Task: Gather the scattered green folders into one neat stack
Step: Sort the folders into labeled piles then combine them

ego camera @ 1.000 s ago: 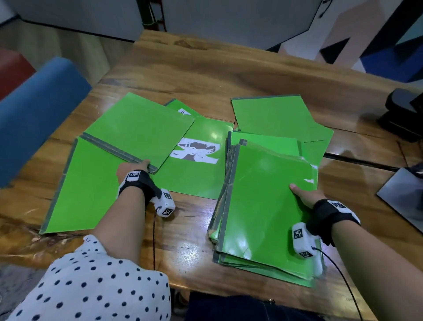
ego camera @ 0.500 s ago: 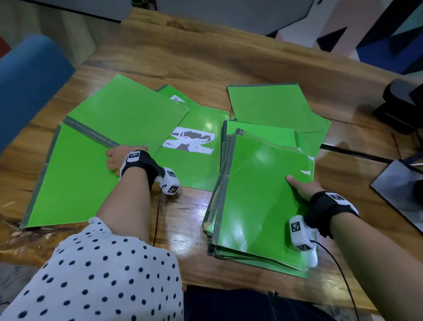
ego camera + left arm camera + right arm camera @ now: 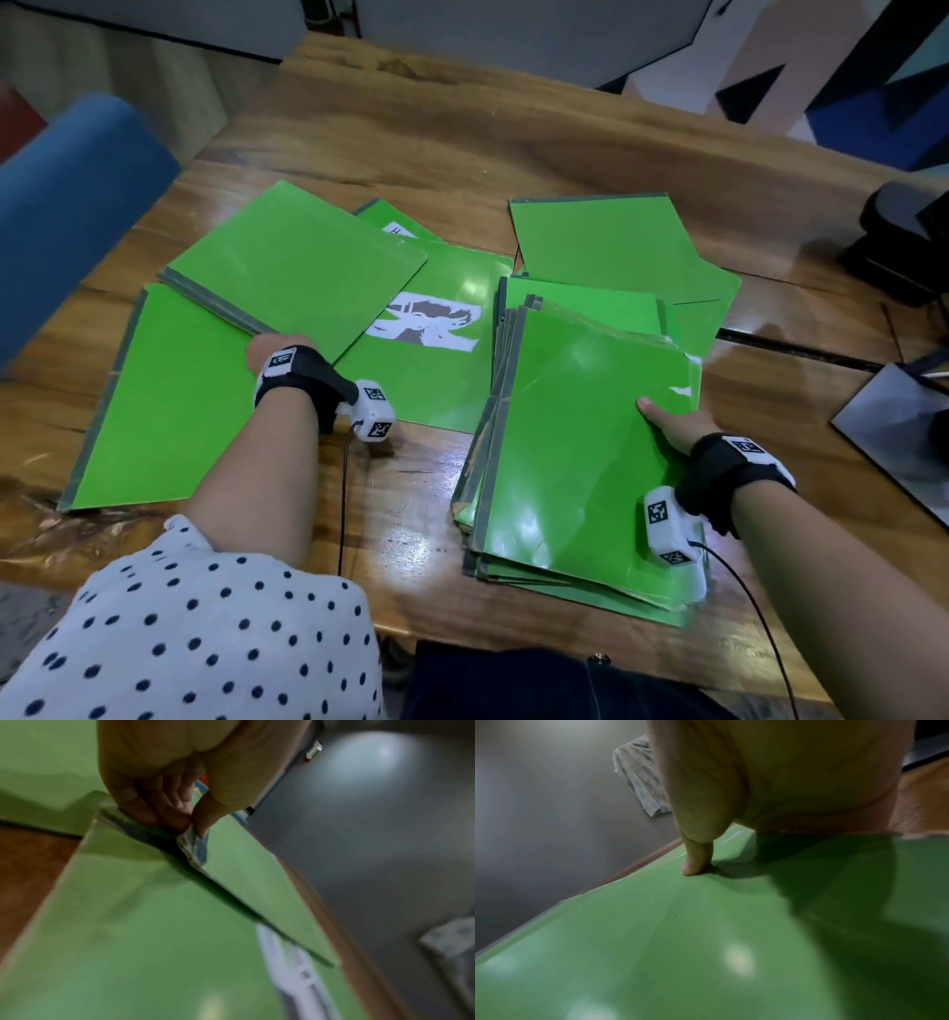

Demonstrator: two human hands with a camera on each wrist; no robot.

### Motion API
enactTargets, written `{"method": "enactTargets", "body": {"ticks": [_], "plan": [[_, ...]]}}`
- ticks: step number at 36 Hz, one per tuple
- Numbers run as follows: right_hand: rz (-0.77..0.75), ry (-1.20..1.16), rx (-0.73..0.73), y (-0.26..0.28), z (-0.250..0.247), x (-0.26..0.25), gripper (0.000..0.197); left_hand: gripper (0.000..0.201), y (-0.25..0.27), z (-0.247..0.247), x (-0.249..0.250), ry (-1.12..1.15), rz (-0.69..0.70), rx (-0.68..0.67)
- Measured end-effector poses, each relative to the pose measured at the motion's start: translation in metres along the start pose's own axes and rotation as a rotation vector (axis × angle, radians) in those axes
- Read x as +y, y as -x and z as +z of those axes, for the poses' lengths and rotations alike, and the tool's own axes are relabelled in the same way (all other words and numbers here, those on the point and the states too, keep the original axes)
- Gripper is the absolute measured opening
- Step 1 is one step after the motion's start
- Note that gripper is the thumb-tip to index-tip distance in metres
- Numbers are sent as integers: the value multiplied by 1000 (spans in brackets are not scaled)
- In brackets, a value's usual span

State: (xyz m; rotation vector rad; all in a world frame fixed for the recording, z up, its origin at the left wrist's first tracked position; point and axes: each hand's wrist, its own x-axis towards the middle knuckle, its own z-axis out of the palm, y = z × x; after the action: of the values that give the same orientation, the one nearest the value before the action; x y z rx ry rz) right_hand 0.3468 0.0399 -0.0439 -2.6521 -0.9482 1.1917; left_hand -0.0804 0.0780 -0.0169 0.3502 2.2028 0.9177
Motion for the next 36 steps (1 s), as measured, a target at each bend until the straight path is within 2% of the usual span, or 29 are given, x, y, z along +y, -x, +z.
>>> {"method": "enactTargets", "body": {"ticks": [2,4,5,7,9,12,17,20,22,23,25,27,29,32,36], "plan": [[-12,9,-6,-1,-1,0,104,42,-2,-5,8,51,-55,-39],[-11,3,-14,-1,-2,1,105,36,0,-5,15,-54,-50,-69],[-10,0,-16,-1,-2,0,104,36,4,-6,21,55,-71,-92],[-16,-3,-9,0,-2,0,100,40,7,-8,27,227,25,-12],[-38,-8,23,-3,-1,1,96,39,9,-10,35,271,-22,96],[-51,-25,39,-3,-1,2,95,36,13,-16,42,226,1,118],[-55,-68,19,-1,-1,4,99,37,15,-26,34,-82,170,-30],[-60,-75,7,-1,-1,4,94,33,14,-29,26,-171,215,-115],[-62,-76,8,-1,-1,4,92,30,14,-24,19,-114,243,-150],[-65,-75,9,0,-2,4,92,34,14,-23,13,-99,297,-142],[-67,-77,4,0,-2,4,94,42,13,-22,4,-85,314,-148],[-66,-80,-4,0,-2,5,96,45,15,-23,-4,-125,356,-222],[-67,-75,-1,-1,-3,5,97,41,21,-24,-5,-109,353,-295],[-74,-72,2,-3,-3,5,96,40,32,-34,0,31,321,-429],[-73,-61,-15,-3,-3,6,95,56,45,-55,14,243,321,-641]]}}
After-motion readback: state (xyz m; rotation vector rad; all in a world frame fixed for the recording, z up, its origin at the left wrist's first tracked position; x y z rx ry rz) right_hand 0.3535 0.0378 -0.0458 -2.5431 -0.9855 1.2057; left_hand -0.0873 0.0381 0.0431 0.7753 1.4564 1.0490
